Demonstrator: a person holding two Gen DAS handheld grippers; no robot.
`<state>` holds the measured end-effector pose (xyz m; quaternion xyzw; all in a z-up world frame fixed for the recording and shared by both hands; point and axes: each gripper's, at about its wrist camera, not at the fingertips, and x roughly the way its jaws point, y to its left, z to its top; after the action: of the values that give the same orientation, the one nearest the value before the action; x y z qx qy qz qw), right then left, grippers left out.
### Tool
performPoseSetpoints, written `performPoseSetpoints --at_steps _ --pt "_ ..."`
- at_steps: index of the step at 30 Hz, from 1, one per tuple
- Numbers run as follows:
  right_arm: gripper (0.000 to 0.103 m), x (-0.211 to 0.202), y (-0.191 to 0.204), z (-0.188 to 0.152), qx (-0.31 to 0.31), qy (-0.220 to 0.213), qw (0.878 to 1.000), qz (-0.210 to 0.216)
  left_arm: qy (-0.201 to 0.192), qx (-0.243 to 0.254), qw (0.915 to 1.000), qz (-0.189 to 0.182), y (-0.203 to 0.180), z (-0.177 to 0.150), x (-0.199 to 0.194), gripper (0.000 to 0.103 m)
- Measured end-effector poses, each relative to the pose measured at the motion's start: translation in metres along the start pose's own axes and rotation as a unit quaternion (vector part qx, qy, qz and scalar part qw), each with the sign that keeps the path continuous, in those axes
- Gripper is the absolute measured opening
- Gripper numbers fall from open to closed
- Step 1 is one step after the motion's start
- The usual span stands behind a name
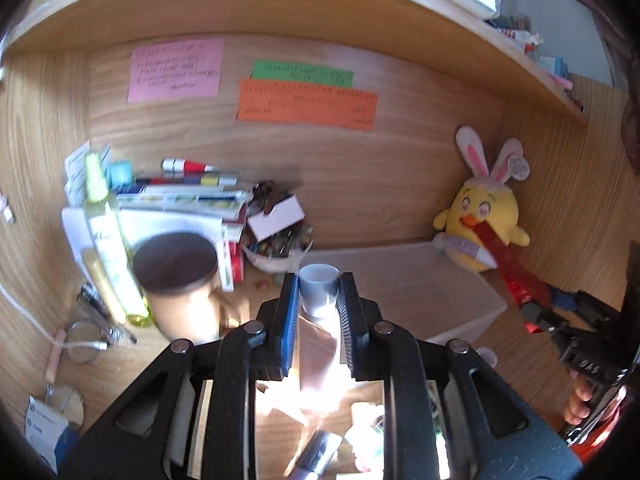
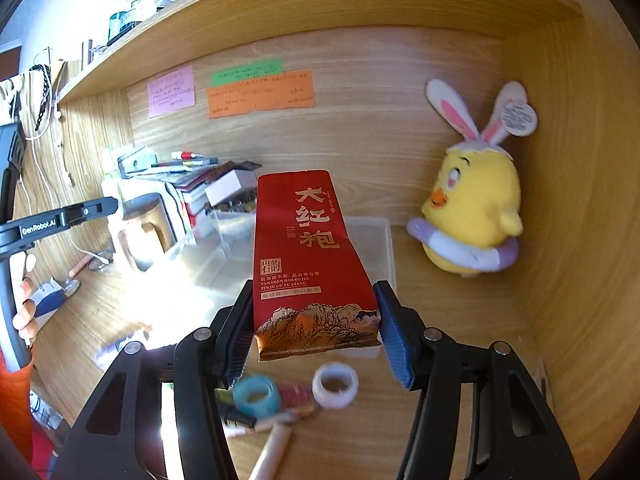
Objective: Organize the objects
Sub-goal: 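Carry the red packet into the clear box and open the right gripper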
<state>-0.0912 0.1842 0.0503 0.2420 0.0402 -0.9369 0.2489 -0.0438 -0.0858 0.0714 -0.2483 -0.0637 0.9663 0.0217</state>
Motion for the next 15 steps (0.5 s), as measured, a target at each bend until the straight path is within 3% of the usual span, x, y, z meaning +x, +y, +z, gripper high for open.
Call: performPoseSetpoints --at_steps 10,15 --pt "0.053 0.031 0.001 0.026 -0.011 -0.005 1.0 0.002 -0.004 -0.002 0.9997 -0.026 -0.009 0.038 0.022 0.02" --pt "0.053 0.046 -0.005 0.035 -0.008 0.004 1.0 0.007 0.0 0.011 0.9997 -0.021 -0.021 0.051 0.04 0.02"
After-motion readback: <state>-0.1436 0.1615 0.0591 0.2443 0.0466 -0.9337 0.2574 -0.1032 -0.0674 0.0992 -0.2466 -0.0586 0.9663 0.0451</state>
